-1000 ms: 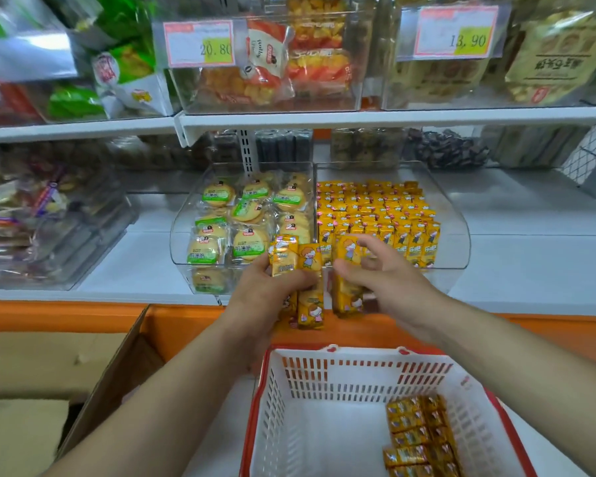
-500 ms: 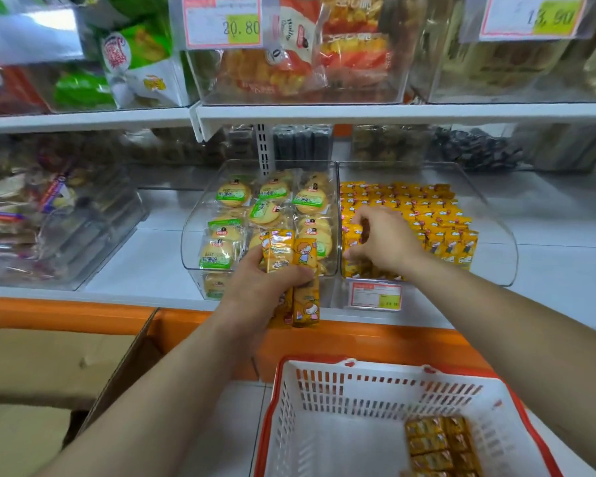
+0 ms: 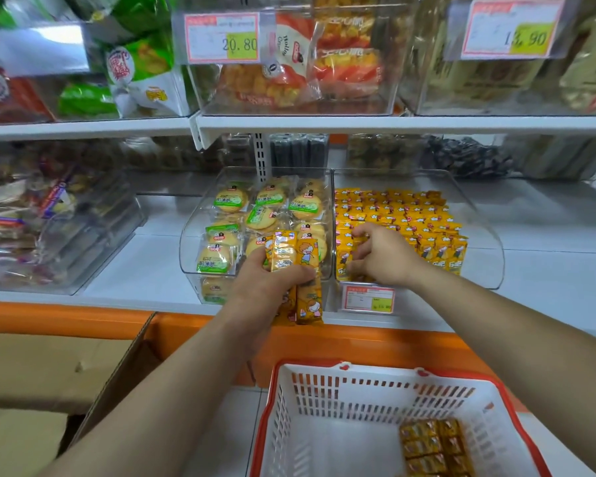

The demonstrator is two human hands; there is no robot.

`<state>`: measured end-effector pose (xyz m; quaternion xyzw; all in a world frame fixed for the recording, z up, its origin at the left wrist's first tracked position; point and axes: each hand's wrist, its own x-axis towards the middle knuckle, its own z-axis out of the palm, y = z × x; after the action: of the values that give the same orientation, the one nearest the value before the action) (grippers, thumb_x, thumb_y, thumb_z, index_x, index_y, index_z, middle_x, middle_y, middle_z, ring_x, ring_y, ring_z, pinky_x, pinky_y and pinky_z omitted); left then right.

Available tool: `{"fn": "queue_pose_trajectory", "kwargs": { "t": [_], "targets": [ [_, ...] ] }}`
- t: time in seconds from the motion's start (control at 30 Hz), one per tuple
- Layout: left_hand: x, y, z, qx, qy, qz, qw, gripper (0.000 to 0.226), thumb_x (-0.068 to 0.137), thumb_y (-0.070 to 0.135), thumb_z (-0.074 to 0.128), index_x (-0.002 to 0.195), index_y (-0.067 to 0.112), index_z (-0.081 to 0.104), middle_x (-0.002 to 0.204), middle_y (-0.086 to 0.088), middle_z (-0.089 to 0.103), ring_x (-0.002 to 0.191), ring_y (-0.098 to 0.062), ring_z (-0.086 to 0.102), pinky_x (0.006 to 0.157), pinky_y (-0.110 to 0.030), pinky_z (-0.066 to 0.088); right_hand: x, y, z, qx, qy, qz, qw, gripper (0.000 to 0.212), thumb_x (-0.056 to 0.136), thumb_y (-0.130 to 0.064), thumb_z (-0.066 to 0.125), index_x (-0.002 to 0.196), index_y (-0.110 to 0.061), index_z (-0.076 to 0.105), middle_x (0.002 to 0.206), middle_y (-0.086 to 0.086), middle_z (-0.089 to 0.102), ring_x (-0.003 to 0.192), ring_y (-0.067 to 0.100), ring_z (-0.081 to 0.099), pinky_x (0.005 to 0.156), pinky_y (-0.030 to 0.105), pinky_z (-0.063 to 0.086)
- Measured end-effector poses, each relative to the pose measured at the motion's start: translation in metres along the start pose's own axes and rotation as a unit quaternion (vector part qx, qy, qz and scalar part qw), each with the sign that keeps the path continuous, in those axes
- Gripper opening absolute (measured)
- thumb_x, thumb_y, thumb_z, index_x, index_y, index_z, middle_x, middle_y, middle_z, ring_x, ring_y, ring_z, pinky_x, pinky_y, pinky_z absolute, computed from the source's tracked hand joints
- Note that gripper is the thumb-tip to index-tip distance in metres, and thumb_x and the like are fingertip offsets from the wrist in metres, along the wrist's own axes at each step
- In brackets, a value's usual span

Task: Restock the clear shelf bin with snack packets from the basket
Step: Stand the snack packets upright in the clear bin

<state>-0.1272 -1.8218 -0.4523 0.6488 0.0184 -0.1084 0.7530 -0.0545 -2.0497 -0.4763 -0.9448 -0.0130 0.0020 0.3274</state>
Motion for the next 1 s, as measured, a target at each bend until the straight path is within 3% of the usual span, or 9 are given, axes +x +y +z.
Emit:
{"fn": "queue_pose_trajectory", "kwargs": {
  "t": [0.07, 0.13, 0.23, 0.33, 0.43, 0.6, 0.73, 0.9, 1.0],
  "targets": [
    [-0.002, 0.001, 0.003, -0.004, -0.005, -0.001, 1.000, 0.042, 0.080, 0.011, 0.082, 0.117, 0.020, 0.063, 0.101, -0.008, 0.079, 0.087, -0.029, 0.078, 0.068, -0.041, 0.063, -0.014, -0.007, -0.012, 0.002, 0.010, -0.004, 1.000, 0.060, 0.081, -0.028, 0.080, 0.132, -0.021, 0.050, 0.096, -0.004, 0.069, 0.085, 0.016, 0.066, 0.066, 0.034, 0.055],
    [-0.004, 0.001, 0.007, -0.006, -0.015, 0.000, 1.000, 0.039, 0.081, 0.009, 0.081, 0.115, 0.018, 0.064, 0.099, -0.009, 0.079, 0.086, -0.029, 0.078, 0.066, -0.041, 0.063, -0.036, -0.015, -0.025, 0.003, 0.047, -0.031, 0.998, 0.045, 0.084, -0.029, 0.076, 0.124, -0.025, 0.055, 0.091, -0.011, 0.066, 0.084, 0.013, 0.066, 0.072, 0.031, 0.055],
    [-0.007, -0.002, 0.017, -0.008, -0.030, -0.003, 1.000, 0.035, 0.081, 0.007, 0.080, 0.111, 0.016, 0.065, 0.093, -0.008, 0.079, 0.081, -0.028, 0.078, 0.059, -0.035, 0.061, -0.081, -0.027, -0.039, 0.170, 0.007, -0.054, 0.984, 0.030, 0.088, -0.023, 0.072, 0.115, -0.032, 0.060, 0.085, -0.010, 0.072, 0.081, 0.011, 0.070, 0.067, 0.026, 0.055],
    [-0.012, -0.008, 0.032, -0.007, -0.047, -0.013, 0.999, 0.034, 0.082, 0.004, 0.078, 0.113, 0.014, 0.066, 0.094, -0.011, 0.079, 0.079, -0.029, 0.078, 0.057, -0.034, 0.060, -0.119, -0.039, -0.037, 0.307, -0.073, -0.045, 0.948, 0.052, 0.088, -0.017, 0.073, 0.131, -0.038, 0.053, 0.101, -0.005, 0.070, 0.084, 0.018, 0.073, 0.064, 0.029, 0.059],
    [-0.015, -0.013, 0.045, -0.022, -0.052, -0.021, 0.998, 0.030, 0.082, 0.003, 0.078, 0.109, 0.012, 0.069, 0.094, -0.017, 0.078, 0.076, -0.033, 0.077, 0.059, -0.037, 0.060, -0.130, -0.043, -0.030, 0.298, -0.067, -0.045, 0.951, 0.070, 0.085, -0.016, 0.077, 0.140, -0.044, 0.044, 0.103, 0.000, 0.060, 0.089, 0.023, 0.072, 0.073, 0.039, 0.062],
    [-0.018, -0.013, 0.049, -0.044, -0.069, -0.037, 0.996, 0.024, 0.078, 0.011, 0.083, 0.100, 0.017, 0.076, 0.100, -0.019, 0.077, 0.082, -0.036, 0.076, 0.064, -0.042, 0.061, -0.129, -0.031, -0.039, 0.348, -0.094, -0.020, 0.933, 0.059, 0.080, -0.010, 0.080, 0.126, -0.040, 0.056, 0.106, 0.002, 0.062, 0.088, 0.022, 0.073, 0.072, 0.039, 0.061],
    [-0.019, -0.005, 0.041, 0.010, -0.059, -0.039, 0.997, 0.070, 0.078, 0.022, 0.087, 0.136, 0.003, 0.052, 0.098, -0.019, 0.077, 0.085, -0.033, 0.073, 0.074, -0.045, 0.061, -0.121, -0.012, -0.050, 0.347, -0.027, 0.011, 0.937, 0.051, 0.077, -0.010, 0.082, 0.117, -0.030, 0.058, 0.086, -0.001, 0.065, 0.075, 0.019, 0.072, 0.062, 0.034, 0.057],
    [-0.013, 0.000, 0.030, 0.041, -0.064, -0.061, 0.995, 0.083, 0.081, 0.017, 0.084, 0.149, 0.002, 0.040, 0.095, -0.021, 0.076, 0.084, -0.031, 0.072, 0.071, -0.043, 0.063, -0.093, 0.005, -0.068, 0.328, 0.092, 0.005, 0.940, 0.038, 0.080, -0.006, 0.079, 0.104, -0.026, 0.057, 0.082, 0.003, 0.059, 0.066, 0.020, 0.066, 0.064, 0.036, 0.058],
    [-0.005, -0.002, 0.026, 0.052, -0.054, -0.066, 0.995, 0.087, 0.079, 0.020, 0.086, 0.150, 0.004, 0.038, 0.088, -0.014, 0.078, 0.082, -0.026, 0.075, 0.067, -0.038, 0.063, -0.067, 0.008, -0.067, 0.166, 0.152, -0.032, 0.974, 0.040, 0.076, -0.012, 0.083, 0.096, -0.033, 0.056, 0.093, -0.005, 0.061, 0.067, 0.018, 0.065, 0.065, 0.033, 0.053]
  ]
}}
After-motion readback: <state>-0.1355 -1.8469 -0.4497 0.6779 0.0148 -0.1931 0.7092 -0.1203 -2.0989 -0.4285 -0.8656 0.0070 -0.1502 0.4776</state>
